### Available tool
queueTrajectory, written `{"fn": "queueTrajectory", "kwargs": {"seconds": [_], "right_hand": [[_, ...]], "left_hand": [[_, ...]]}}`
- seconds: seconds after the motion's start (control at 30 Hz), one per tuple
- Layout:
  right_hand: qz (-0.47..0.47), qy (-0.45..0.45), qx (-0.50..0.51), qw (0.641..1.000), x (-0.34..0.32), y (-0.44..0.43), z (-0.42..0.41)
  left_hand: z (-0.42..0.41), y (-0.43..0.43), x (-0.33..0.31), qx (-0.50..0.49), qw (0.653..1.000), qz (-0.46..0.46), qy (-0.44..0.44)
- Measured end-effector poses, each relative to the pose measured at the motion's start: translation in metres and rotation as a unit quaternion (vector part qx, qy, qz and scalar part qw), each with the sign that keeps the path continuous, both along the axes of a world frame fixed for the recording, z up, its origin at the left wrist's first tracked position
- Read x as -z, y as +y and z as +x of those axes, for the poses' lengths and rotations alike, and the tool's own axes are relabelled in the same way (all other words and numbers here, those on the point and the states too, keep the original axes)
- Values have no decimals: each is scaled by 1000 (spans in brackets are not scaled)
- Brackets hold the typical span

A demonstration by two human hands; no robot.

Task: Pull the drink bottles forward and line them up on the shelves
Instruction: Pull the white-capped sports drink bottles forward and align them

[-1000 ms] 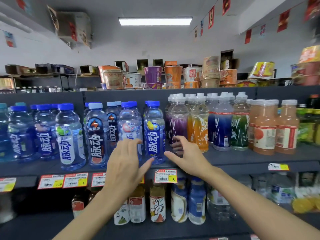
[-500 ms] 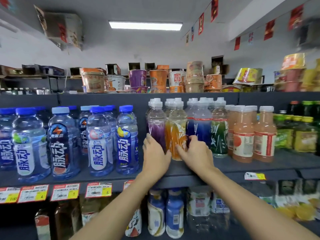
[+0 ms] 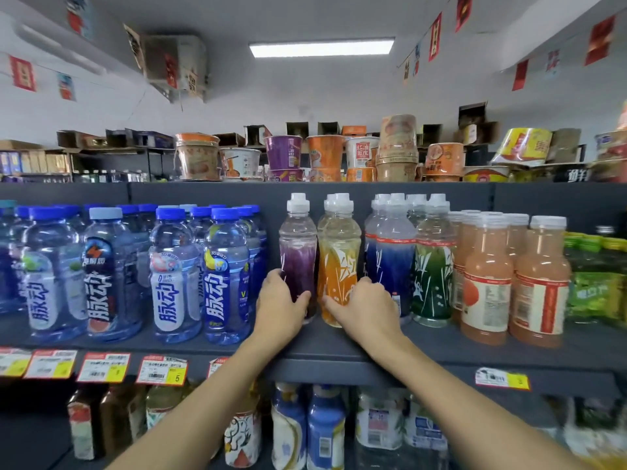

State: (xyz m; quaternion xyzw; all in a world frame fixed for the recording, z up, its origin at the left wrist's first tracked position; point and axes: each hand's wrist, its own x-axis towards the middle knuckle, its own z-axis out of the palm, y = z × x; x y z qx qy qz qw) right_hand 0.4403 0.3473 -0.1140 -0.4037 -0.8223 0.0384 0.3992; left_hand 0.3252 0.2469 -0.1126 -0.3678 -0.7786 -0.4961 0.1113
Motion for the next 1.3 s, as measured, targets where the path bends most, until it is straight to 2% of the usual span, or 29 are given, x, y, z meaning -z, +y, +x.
{"fn": "queueTrajectory", "kwargs": {"seconds": [0.2, 0.33, 0.47, 0.57, 0.7, 0.8, 0.97, 1.1, 1.2, 1.3], "right_hand": [[22, -25, 9, 999, -4, -11, 28], [52, -41, 4, 998, -4, -12, 48], [-22, 31, -75, 996, 7, -11, 55], [-66, 58, -93, 992, 12, -9, 52], [-54, 63, -66, 994, 16, -11, 48], [-27, 66, -35, 997, 19, -14, 47], [-68, 107, -108, 986, 24, -11, 51], [-69, 127, -105, 984, 24, -8, 52], [-77, 130, -103, 983, 23, -1, 54], [-81, 131, -107, 982, 23, 7, 59]], "left_hand": [[16, -13, 6, 11, 999, -8, 43], [15, -24, 11, 70, 996, -22, 42], [5, -32, 12, 120, 993, -6, 20], [5, -33, 13, 132, 991, 14, -12], [3, -32, 14, 137, 990, 25, -11], [3, -34, 11, 123, 992, -10, 33], [4, -35, 10, 131, 988, -38, 74], [7, -30, 10, 109, 993, -21, 47], [12, -23, 9, 70, 994, -44, 73], [17, -20, 9, 69, 995, -37, 59]]}}
